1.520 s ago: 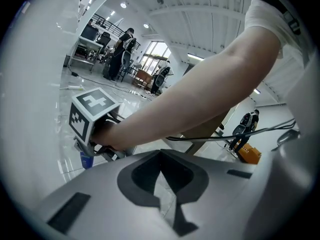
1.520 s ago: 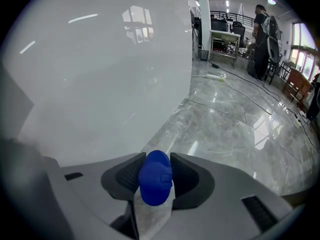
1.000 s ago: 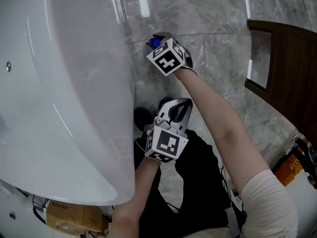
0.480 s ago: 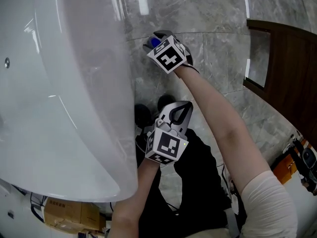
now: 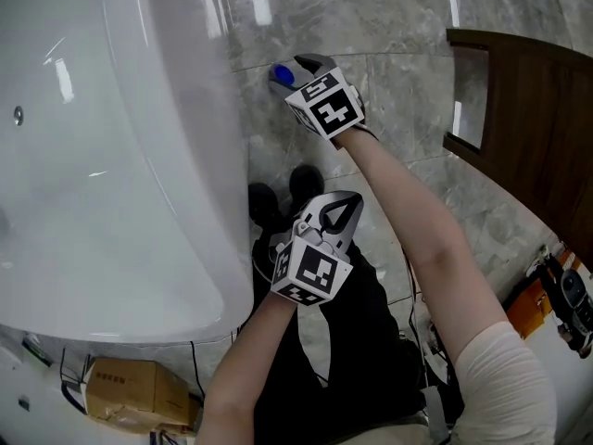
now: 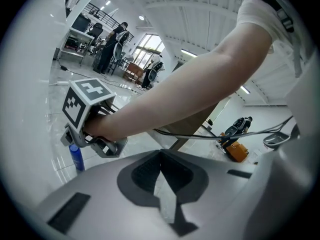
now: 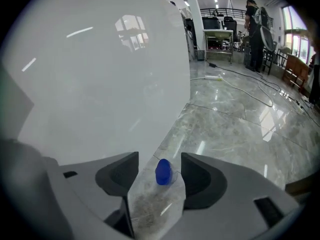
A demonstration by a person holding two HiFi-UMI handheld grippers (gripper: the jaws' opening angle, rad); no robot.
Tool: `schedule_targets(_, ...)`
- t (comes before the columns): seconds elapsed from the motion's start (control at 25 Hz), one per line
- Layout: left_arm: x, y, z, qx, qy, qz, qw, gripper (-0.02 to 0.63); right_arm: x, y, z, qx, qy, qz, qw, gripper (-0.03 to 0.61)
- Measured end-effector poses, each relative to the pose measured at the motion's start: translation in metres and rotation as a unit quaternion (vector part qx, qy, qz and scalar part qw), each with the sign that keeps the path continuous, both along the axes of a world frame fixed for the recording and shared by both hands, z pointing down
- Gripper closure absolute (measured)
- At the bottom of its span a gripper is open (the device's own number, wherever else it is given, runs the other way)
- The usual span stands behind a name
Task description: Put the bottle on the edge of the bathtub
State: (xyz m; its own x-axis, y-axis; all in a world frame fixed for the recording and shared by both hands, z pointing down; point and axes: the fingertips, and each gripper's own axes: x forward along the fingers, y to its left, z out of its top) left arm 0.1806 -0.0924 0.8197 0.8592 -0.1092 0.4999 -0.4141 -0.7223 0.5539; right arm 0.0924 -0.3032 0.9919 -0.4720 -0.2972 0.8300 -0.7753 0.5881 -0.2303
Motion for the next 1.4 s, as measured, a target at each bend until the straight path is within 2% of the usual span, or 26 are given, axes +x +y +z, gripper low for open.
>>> schedule_targets(0.28,0.003,0.001,-0.066,0.002,0.019,0.013,0.9997,0.557,0.016,0.021,-0.074,-0.007,-0.029,0.032,0.999,0.325)
schedule_targets(0.56,-0.002,-0.004,-0.14,0.032,0.033,0.01,0.9989,0.557,0.032,0.041,-0.152,-0.014,-0.062,0.083,0.994,0.325)
schedule_targets(0.84,-0.05,-0.023,-0.217,0.068,0.031,-0.033,0.9966,0.557,0.036,0.064,-0.248,-0.015,-0.107,0.132,0.985,0.327)
schedule_targets(1.08,-0.098,-0.031,-0.305,0.077,0.044,-0.086,0.9923,0.557,0.025,0.093,-0.351,-0.012,-0.142,0.171,0.975,0.327)
schedule_targets(1.16,-0.111,-0.034,-0.33,0.071,0.051,-0.094,0.9917,0.557,0.015,0.099,-0.385,-0.025,-0.17,0.19,0.967,0.328)
schedule_targets(1.28,-0.133,-0.039,-0.364,0.038,0.083,-0.12,0.9886,0.557,-0.006,0.105,-0.442,-0.031,-0.231,0.218,0.948,0.328)
schedule_targets(1.4,-0.161,-0.043,-0.398,0.042,0.077,-0.138,0.9866,0.557,-0.03,0.115,-0.492,-0.024,-0.253,0.21,0.944,0.335)
